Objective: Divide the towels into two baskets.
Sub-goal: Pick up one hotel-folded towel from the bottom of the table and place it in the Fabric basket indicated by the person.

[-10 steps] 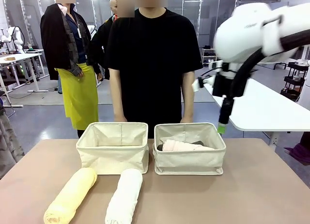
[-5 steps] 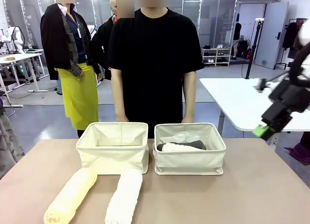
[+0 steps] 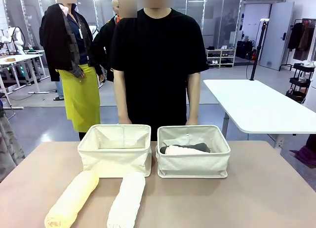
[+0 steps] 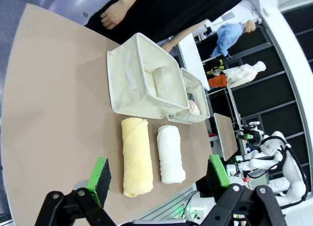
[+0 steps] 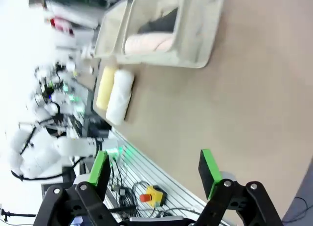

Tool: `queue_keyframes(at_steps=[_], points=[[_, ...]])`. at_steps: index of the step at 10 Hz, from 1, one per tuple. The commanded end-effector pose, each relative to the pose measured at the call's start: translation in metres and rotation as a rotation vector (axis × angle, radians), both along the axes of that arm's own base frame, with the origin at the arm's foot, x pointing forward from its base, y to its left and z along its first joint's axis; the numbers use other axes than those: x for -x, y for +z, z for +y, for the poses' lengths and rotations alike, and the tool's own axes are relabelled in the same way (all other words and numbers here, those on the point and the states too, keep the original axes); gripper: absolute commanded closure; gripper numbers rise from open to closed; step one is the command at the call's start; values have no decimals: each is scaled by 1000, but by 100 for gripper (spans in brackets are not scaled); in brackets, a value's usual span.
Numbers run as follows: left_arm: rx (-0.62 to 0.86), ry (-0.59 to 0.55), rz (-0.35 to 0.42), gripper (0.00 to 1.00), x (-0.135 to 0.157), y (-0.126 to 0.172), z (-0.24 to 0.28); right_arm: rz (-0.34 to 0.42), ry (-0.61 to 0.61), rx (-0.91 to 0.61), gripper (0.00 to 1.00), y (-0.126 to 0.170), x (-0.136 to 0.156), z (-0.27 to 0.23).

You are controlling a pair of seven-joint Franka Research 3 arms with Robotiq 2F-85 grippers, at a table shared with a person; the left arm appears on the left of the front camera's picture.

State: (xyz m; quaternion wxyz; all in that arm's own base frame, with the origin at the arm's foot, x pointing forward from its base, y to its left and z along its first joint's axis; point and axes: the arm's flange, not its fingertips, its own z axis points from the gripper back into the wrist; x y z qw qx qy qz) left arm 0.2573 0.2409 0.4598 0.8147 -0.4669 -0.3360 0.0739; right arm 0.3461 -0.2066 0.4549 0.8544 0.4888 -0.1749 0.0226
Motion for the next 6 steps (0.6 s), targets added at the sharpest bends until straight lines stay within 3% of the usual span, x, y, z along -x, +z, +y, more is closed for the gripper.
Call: queue_keyframes(at_steps=[1, 2, 3, 6], points=[[10, -5, -17, 0, 2, 2, 2, -16, -67, -32, 8, -32, 6, -30], [10, -5, -17, 0, 2, 2, 2, -90, -48, -56, 8, -47, 9, -39], [10, -5, -17, 0, 2, 2, 2, 4, -57, -21, 8, -20, 11, -26], [10, -5, -17, 0, 2, 2, 2, 4, -57, -21, 8, -20, 11, -26]])
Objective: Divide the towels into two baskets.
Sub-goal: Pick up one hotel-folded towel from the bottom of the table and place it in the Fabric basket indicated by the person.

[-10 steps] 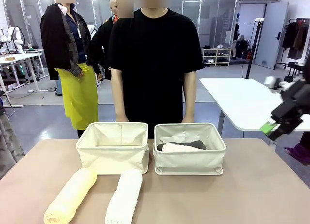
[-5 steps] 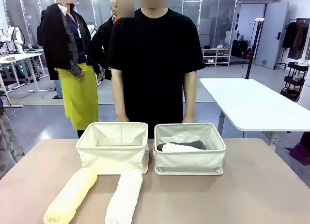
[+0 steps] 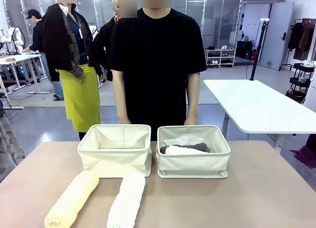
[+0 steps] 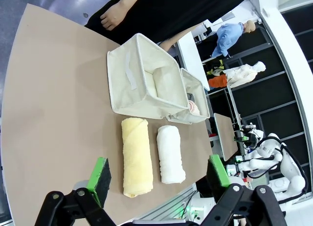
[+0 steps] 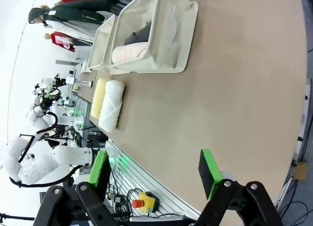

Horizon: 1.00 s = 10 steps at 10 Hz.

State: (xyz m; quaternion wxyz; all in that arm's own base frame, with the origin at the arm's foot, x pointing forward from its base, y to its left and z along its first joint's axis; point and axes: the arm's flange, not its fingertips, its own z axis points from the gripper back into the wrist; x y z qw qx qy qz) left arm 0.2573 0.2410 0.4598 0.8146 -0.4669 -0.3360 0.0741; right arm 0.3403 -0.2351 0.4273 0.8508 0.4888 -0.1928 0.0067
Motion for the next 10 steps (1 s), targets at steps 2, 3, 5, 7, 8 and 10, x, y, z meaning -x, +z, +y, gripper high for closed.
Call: queue_keyframes(at_steps=[2, 3, 5, 7, 8, 10], points=[[10, -5, -17, 0, 2, 2, 1, 21, -12, -12, 8, 7, 5, 2], [10, -5, -17, 0, 2, 2, 1, 21, -12, -12, 8, 7, 5, 2], [10, -5, -17, 0, 2, 2, 1, 21, -12, -12, 8, 7, 5, 2], [10, -5, -17, 0, 2, 2, 1, 21, -12, -12, 8, 7, 5, 2], [10, -5, -17, 0, 2, 2, 1, 21, -12, -12, 8, 7, 5, 2], [10, -5, -17, 0, 2, 2, 1, 21, -12, -12, 8, 7, 5, 2]])
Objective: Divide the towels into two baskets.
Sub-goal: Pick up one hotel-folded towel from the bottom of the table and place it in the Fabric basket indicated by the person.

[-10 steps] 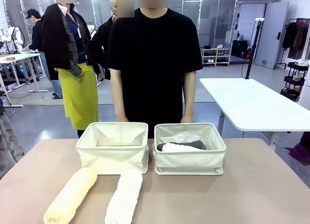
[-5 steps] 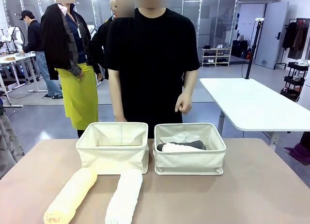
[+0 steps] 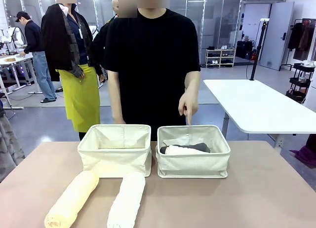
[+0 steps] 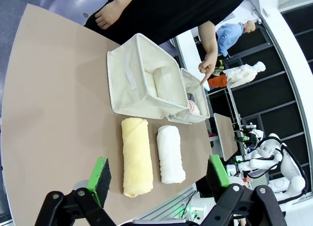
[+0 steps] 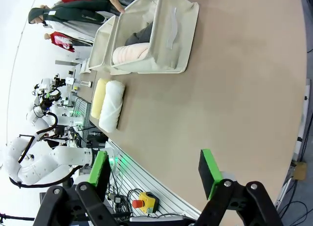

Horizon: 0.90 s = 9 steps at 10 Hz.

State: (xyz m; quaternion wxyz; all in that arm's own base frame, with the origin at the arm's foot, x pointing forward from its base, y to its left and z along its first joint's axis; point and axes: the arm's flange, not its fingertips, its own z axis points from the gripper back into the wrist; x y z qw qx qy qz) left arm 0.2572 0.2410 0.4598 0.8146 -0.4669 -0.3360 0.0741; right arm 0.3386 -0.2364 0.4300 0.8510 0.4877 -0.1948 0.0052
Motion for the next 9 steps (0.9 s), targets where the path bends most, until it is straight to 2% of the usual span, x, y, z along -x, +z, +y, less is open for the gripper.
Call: queue_keyframes(at_steps=[1, 9], points=[[10, -5, -17, 0, 2, 2, 1, 23, -7, -13, 8, 5, 4, 4], [10, -5, -17, 0, 2, 2, 1, 23, -7, -13, 8, 5, 4, 4]])
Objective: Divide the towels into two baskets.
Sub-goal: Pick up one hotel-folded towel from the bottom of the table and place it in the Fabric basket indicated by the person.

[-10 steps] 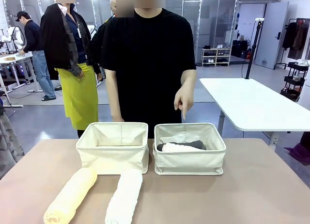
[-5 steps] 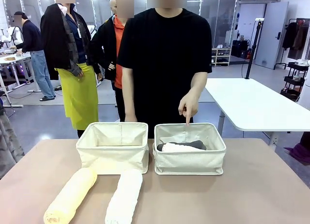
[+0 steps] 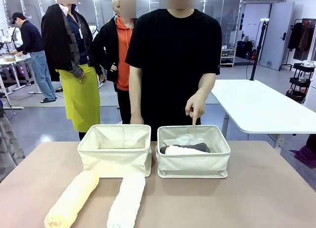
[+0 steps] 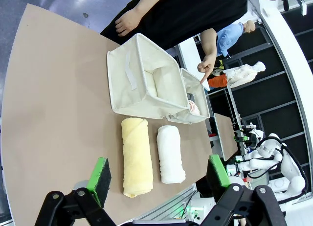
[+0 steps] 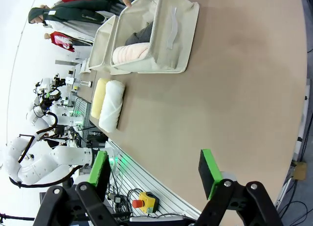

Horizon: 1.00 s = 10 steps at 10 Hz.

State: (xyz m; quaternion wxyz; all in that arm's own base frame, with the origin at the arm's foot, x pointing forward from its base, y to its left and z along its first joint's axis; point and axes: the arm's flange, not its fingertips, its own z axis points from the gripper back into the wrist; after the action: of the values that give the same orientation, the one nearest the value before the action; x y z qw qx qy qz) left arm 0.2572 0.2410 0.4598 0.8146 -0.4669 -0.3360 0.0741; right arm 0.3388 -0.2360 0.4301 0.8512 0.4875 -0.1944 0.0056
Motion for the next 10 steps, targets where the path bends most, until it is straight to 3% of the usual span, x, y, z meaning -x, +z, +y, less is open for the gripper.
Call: queue_keyframes(at_steps=[1, 9, 10], points=[[10, -5, -17, 0, 2, 2, 1, 22, -8, -14, 8, 4, 4, 3], [0, 0, 0, 0, 0, 0, 0, 22, -8, -14, 8, 4, 4, 3], [-35, -63, 9, 0, -10, 3, -20, 22, -8, -14, 8, 4, 4, 3]])
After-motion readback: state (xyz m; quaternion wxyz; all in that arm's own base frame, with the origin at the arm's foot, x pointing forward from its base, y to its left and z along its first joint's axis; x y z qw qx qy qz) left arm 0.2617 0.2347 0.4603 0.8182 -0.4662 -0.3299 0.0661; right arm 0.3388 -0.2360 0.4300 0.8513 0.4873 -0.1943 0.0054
